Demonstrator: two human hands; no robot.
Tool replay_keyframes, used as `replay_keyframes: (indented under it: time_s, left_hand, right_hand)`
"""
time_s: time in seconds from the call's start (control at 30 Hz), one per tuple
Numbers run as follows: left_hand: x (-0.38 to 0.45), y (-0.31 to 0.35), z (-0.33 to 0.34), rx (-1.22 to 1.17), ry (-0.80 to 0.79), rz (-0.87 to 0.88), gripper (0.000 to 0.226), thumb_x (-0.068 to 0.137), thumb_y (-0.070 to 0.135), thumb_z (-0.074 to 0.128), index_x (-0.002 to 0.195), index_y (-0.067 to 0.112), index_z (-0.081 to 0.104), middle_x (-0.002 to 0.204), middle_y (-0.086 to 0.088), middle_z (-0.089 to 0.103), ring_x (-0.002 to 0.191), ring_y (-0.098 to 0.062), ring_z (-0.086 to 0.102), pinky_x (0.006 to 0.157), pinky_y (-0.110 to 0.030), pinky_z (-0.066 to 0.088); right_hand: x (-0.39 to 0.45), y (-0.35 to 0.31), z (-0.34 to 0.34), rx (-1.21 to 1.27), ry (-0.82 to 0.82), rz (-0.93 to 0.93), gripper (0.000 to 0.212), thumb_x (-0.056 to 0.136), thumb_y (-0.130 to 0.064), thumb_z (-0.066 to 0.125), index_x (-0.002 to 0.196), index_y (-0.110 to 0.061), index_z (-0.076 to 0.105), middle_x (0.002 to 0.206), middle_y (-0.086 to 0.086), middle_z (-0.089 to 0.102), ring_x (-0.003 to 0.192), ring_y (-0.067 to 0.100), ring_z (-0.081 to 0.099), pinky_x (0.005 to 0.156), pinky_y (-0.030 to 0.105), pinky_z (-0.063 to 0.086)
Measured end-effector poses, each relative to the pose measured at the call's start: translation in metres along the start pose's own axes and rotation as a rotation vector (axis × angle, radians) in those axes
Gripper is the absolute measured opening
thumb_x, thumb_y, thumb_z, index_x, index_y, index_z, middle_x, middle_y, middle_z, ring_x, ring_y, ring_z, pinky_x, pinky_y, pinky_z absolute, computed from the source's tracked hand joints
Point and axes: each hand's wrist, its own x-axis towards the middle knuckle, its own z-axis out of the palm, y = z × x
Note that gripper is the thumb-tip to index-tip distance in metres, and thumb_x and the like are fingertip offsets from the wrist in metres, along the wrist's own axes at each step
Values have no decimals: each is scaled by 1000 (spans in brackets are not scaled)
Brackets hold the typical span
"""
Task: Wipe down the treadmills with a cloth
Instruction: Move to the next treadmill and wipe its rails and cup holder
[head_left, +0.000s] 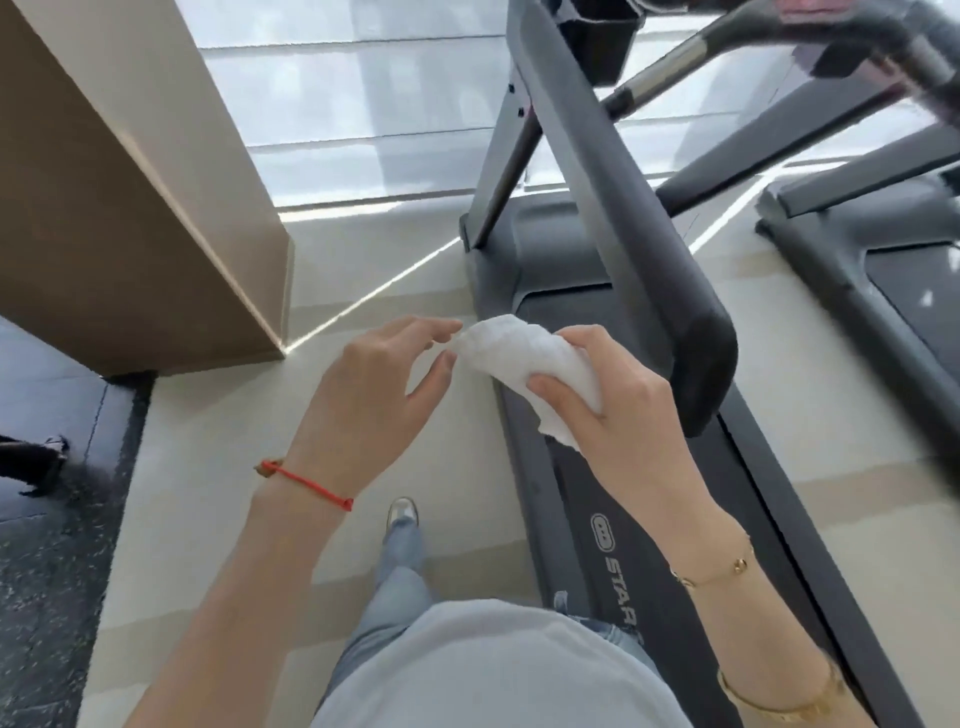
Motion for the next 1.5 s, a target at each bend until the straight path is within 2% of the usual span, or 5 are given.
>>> replay_keyframes:
  time_s: [0.53,0.77,0.97,1.17,1.5]
  left_hand:
    - [239,-24,22,-143,-340,621,28,97,20,56,122,14,66,118,4,67,109,-13,61,97,-33,49]
    - [280,11,63,-189,-374,753,27,97,20,56,122,16,66,117,5,67,114,-14,56,102,-36,44]
    - [305,26,94,-134,-453,805,28,97,20,55,122,13,65,120,-2,66,118,-22,56,104,-47,43]
    - [328,17,115,-58,-503,840,26,97,9,52,118,10,68,117,-5,68,114,-27,59,105,-48,39]
    - [348,16,136,-64,-563,989,24,98,15,52,116,10,68,114,-3,69,111,-23,62,118,-40,27]
  right_hand:
    - [114,-2,3,-444,695,272,37,96,-47,54,114,-16,55,100,-2,62,89,6,51,85,14,37]
    - [133,40,-10,-647,562,584,45,99,-49,41,121,-12,57,101,7,61,94,28,56,86,35,41]
    - [105,52,-13,-610,511,691,39,103,-51,30,130,-37,55,120,-15,61,103,12,56,78,16,26]
    - [166,58,4,-766,360,732,53,98,-61,23,132,-33,52,118,-4,61,104,20,58,87,33,47]
    - [139,62,13,-912,774,875,45,99,-53,38,78,-22,63,72,-5,62,67,18,56,62,29,38]
